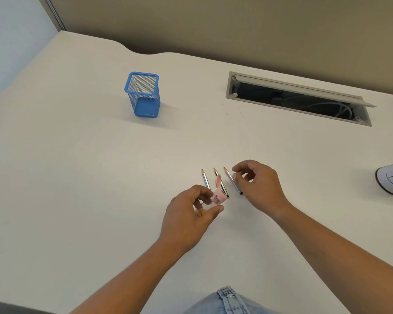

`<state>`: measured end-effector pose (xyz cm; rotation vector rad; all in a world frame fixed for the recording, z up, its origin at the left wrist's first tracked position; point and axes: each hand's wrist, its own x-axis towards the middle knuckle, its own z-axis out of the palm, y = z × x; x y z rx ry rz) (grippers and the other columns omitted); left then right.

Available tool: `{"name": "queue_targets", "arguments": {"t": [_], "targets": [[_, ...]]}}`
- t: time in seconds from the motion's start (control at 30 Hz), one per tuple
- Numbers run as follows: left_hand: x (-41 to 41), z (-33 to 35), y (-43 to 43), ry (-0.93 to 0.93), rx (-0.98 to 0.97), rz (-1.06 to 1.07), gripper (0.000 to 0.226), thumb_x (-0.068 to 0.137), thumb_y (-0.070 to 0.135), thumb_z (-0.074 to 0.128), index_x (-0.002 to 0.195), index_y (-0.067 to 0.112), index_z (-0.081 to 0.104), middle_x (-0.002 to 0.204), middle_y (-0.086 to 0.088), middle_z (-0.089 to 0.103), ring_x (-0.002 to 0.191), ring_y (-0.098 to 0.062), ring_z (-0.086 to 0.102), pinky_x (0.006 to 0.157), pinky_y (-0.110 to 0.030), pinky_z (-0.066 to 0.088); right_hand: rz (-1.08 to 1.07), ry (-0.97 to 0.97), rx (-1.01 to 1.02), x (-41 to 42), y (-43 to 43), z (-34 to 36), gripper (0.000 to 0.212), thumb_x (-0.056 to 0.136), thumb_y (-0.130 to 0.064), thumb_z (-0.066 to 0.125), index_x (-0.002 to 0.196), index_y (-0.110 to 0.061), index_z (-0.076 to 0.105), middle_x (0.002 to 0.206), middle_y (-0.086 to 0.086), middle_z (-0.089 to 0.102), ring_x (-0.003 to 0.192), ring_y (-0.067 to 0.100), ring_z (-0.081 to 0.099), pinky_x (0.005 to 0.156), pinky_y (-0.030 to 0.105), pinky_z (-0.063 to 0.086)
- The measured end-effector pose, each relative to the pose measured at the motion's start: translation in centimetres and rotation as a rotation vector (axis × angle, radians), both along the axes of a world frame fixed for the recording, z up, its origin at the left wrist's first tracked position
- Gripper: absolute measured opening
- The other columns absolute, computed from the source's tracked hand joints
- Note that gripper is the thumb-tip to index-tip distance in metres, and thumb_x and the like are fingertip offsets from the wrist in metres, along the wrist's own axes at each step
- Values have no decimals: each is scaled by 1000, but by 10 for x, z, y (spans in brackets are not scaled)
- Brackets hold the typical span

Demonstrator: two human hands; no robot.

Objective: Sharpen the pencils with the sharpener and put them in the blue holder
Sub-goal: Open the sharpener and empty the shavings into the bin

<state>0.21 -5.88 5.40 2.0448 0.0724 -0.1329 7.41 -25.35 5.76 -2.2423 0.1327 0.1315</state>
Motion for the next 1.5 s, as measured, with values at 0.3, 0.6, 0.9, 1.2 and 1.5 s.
{"name": "queue_targets", "arguments": {"t": [0.3,0.6,0.9,1.2,1.5], "targets": [[0,11,-1,-64,11,-69,22,82,39,75,101,41,64,91,25,64,88,-2,58,76,-21,46,254,234,664,-24,-4,39,32,85,-1,74,112,-18,74,105,7,76,97,27,73,88,35,56],[-5,26,-5,-127,-47,-29,25,78,49,72,100,37,69,83,27,67,82,-5,60,68,-23,48,170,-12,638,-50,2,52,14,83,-9,78,96,-11,80,93,7,80,96,22,76,84,24,56],[-7,40,0,-252,-2,-16,29,75,46,75,101,33,73,84,18,70,77,-4,59,67,-27,51,120,-92,655,-73,15,61,9,83,-19,77,89,-16,83,104,3,77,108,19,71,90,26,55],[-9,55,0,-350,65,-74,35,71,50,77,102,36,69,82,15,68,76,-6,61,68,-26,53,69,-110,695,-82,11,67,21,76,-13,82,90,-2,71,97,11,77,91,28,75,77,28,59],[-10,68,-5,-440,188,-133,32,76,54,70,101,34,67,83,30,58,76,-3,58,66,-25,52,84,-22,535,-85,2,76,25,75,-30,81,100,-28,77,85,6,75,71,19,66,69,28,57]]}}
